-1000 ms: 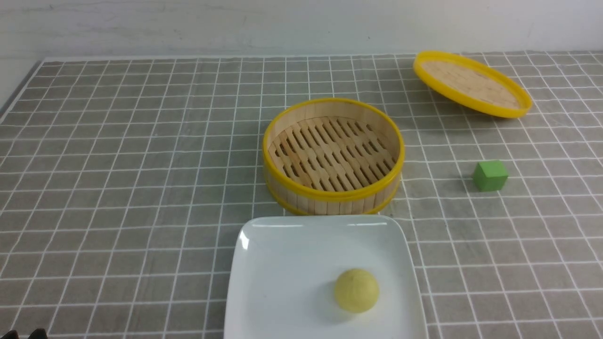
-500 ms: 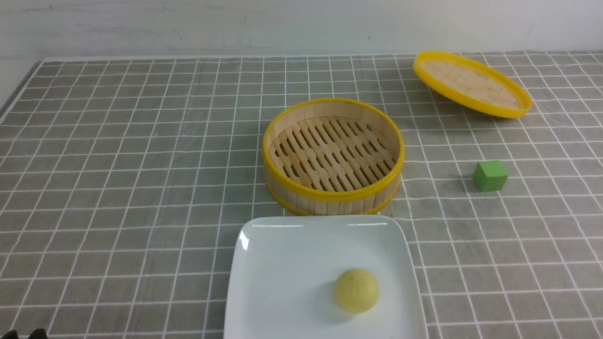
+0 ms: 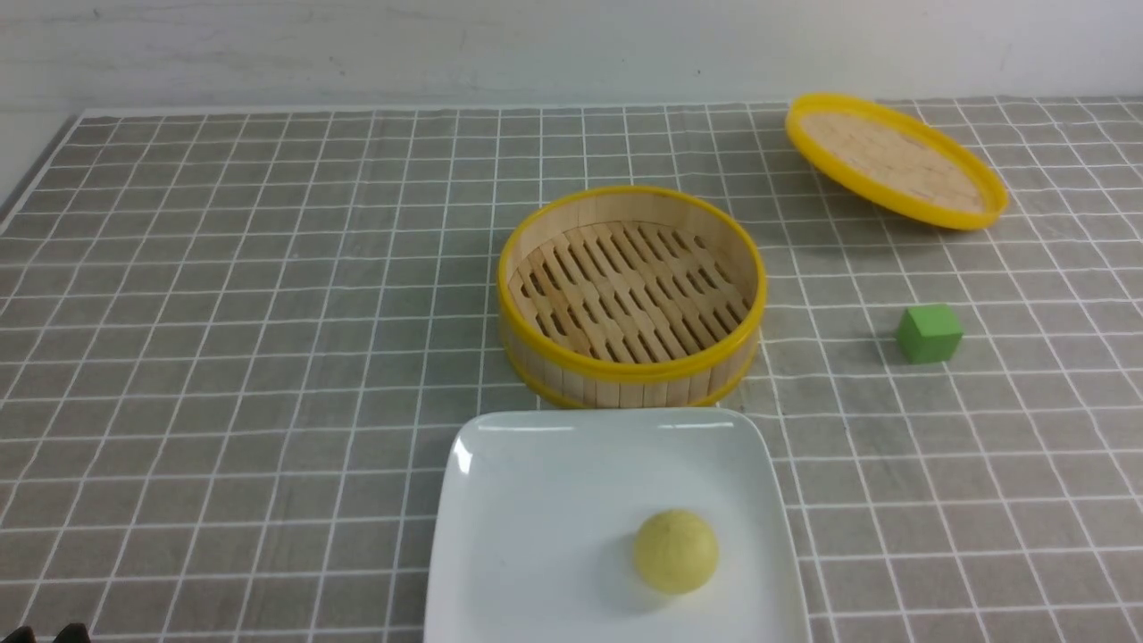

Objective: Put the steamed buns into the plate on the grey tablecloth.

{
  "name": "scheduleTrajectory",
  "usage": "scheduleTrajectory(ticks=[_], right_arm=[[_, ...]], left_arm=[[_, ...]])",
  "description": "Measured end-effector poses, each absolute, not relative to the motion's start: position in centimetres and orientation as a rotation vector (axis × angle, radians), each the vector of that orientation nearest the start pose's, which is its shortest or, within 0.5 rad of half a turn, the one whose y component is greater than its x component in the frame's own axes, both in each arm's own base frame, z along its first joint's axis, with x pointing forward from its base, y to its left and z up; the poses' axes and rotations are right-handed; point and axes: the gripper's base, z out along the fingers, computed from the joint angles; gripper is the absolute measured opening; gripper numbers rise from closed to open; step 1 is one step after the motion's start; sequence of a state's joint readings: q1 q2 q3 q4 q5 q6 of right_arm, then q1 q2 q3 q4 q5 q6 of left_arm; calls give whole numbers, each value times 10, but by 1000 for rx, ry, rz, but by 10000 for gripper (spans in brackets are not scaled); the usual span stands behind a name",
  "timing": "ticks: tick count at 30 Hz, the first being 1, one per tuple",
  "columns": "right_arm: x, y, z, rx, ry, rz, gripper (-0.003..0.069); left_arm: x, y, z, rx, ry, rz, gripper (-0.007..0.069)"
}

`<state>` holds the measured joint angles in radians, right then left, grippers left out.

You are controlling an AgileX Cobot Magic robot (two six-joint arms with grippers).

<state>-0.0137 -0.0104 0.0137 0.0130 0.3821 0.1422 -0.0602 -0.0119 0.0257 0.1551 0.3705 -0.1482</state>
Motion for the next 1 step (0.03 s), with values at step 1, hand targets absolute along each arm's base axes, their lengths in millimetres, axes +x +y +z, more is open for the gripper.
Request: scheduleTrajectory(ticks=[1], right_arm=[[52, 0, 175, 154, 1864, 102, 113]], left_arm=[[53, 2, 172, 14, 1863, 8, 241]])
